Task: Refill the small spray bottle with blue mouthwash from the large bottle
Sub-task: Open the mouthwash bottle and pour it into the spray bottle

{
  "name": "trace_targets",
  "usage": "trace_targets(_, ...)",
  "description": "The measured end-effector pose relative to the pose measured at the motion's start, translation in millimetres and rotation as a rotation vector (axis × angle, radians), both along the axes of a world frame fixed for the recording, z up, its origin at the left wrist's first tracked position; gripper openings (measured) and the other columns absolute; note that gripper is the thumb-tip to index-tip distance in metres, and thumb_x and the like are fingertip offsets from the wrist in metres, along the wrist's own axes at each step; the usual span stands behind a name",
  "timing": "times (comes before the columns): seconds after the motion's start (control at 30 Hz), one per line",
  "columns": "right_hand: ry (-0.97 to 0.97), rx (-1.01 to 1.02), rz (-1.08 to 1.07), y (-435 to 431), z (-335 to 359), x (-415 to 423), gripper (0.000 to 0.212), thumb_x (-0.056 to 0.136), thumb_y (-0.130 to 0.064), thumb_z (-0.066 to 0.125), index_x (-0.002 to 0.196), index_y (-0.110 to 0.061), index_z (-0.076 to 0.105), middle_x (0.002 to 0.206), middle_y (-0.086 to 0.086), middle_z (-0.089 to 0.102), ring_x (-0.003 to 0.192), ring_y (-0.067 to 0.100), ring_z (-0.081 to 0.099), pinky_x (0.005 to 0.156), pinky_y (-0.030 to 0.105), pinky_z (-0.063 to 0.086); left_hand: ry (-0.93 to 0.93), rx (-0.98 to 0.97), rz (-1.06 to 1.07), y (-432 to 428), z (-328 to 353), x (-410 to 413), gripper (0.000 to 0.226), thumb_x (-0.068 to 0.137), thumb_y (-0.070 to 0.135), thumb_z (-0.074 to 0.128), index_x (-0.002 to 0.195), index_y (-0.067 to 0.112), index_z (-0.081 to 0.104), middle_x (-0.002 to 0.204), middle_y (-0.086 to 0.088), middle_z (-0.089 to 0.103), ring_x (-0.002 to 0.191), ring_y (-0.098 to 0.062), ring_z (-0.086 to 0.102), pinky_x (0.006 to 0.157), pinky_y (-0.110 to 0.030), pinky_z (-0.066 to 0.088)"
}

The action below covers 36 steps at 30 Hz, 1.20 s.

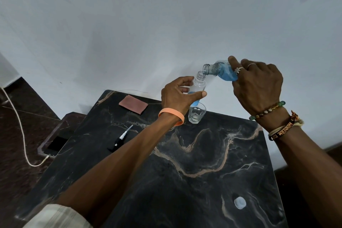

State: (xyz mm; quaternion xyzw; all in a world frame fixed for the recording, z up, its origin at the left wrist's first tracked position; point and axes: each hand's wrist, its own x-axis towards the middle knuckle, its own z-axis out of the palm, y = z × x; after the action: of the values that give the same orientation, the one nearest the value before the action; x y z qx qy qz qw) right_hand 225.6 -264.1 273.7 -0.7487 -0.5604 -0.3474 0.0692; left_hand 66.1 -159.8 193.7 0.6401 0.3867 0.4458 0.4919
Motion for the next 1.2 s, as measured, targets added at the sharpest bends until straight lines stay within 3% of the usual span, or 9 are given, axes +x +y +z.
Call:
trace_targets(0.6,-0.006,0.002,0.000,0.6,0.8,-1.3,0.053,0.084,-0.010,0.061,0.136,-0.012,0.054,0.112,0.019,0.067,0.094,0.042,0.063,0.075,0.043,0.045,-0.014,-0.009,0.000,0.0,0.3,-0.6,0.057,0.056,0.037,0.091,0.107,0.025,0.070,0.098,0.014,0.070,0.086,-0.007,0.068,0.070,-0.021,0.057)
trace_targets(1.2,-0.009,0.009,-0.004,2.2,2.4,-2.7,0.051,0.085,-0.010,0.057,0.135,-0.014,0.054,0.110,0.017,0.068,0.093,0.042,0.063,0.074,0.043,0.044,-0.004,-0.002,0.002,0.9,0.7,-0.6,0.057,0.059,0.036,0.090,0.110,0.023,0.069,0.107,0.006,0.072,0.088,-0.010,0.068,0.071,-0.020,0.056)
